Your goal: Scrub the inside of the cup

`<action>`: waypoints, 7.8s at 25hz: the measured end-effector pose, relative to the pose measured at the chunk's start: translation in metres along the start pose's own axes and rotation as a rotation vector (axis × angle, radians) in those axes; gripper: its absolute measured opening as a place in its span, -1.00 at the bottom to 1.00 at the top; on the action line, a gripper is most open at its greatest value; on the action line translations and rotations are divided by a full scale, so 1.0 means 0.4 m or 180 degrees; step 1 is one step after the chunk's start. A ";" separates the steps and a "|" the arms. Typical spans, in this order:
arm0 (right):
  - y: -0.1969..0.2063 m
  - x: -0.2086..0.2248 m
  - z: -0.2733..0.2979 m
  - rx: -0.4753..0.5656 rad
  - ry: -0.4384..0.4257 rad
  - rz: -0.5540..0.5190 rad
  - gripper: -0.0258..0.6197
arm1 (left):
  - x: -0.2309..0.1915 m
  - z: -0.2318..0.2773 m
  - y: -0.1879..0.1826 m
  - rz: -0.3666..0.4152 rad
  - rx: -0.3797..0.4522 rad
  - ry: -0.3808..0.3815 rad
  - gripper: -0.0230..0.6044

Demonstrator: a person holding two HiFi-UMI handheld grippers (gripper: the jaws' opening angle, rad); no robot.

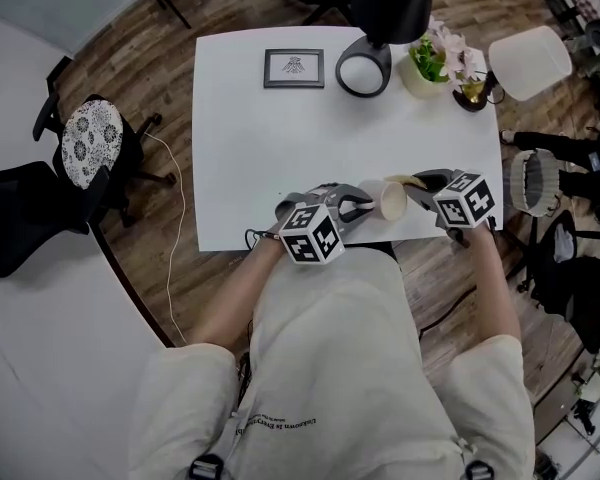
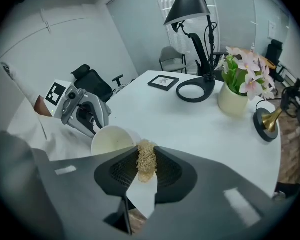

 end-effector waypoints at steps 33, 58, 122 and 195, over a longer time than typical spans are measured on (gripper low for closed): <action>-0.164 -0.125 0.036 0.0111 -0.0193 -0.0569 -0.59 | -0.058 0.060 0.045 -0.0067 -0.0337 -0.0571 -0.77; -0.087 -0.142 -0.034 0.0071 -0.0357 -0.0557 -0.59 | -0.133 0.024 0.082 -0.0809 -0.0077 -0.0665 -0.77; -0.002 -0.020 0.046 0.0232 -0.0180 0.0583 -0.60 | -0.061 -0.096 0.001 -0.0266 0.0355 -0.0396 -0.76; -0.141 -0.145 0.017 -0.0125 -0.0372 -0.0739 -0.60 | -0.110 -0.072 0.008 -0.0354 0.0436 -0.0574 -0.77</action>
Point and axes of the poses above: the fingertips, and each gripper's own axes: z forward along the fingers, x to its right, y out of its underside, the point moved 4 cm from there along -z, backward along the fingers, and after that the axes turned 1 degree about x, right-handed, at the moved point
